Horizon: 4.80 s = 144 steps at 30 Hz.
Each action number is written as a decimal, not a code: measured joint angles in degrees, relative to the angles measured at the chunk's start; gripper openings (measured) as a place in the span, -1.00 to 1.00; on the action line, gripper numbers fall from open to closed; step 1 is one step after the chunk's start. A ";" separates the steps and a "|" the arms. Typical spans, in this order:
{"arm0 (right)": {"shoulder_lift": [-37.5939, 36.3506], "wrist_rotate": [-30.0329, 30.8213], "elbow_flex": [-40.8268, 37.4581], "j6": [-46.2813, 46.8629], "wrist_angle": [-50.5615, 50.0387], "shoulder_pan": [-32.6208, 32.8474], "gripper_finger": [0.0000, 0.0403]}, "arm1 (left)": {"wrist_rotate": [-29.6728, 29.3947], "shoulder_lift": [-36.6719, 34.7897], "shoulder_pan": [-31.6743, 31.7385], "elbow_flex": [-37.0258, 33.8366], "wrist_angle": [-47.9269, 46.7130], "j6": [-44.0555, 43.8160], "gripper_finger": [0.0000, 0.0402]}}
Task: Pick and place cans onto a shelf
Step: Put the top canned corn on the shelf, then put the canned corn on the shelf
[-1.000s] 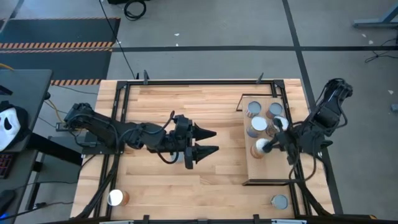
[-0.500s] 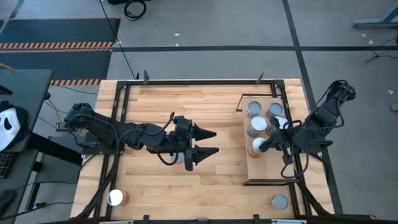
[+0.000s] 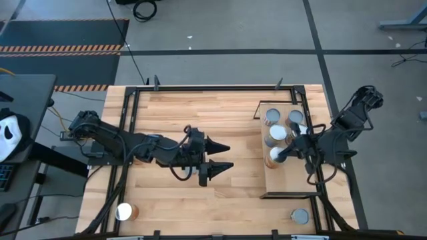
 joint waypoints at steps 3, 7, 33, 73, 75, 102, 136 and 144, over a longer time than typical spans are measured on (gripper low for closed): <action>-0.01 0.02 -0.31 -0.66 0.33 -0.76 -0.96 | 0.02 0.00 -0.02 0.00 -0.57 -0.37 0.73; 1.11 -1.43 -1.85 1.29 0.49 -2.19 -0.96 | -0.13 0.00 0.02 0.00 -1.73 -0.41 0.73; 2.08 -5.91 -2.16 4.27 -2.59 -3.52 -0.96 | -0.11 0.00 0.13 0.00 -1.81 -1.85 0.73; 0.76 -5.94 -0.54 3.62 -4.26 -4.61 -0.96 | 0.73 -0.04 -0.58 0.00 -2.94 0.48 0.73; 0.76 -5.89 1.14 3.09 -4.00 -4.61 -0.96 | 3.89 -0.75 -0.74 0.00 -5.93 -2.73 0.73; 11.69 23.98 18.29 -21.20 32.83 -13.22 -0.95 | 66.71 -3.87 -24.19 -7.27 -69.07 -48.85 0.73; 25.57 23.47 18.21 -21.88 50.95 -21.37 -0.95 | 47.37 -0.63 -34.55 -28.44 -53.19 -37.72 -0.59; 27.39 19.93 18.21 -16.99 48.69 -21.33 -0.95 | 25.06 -0.63 -26.95 -28.44 -51.26 -20.31 -0.63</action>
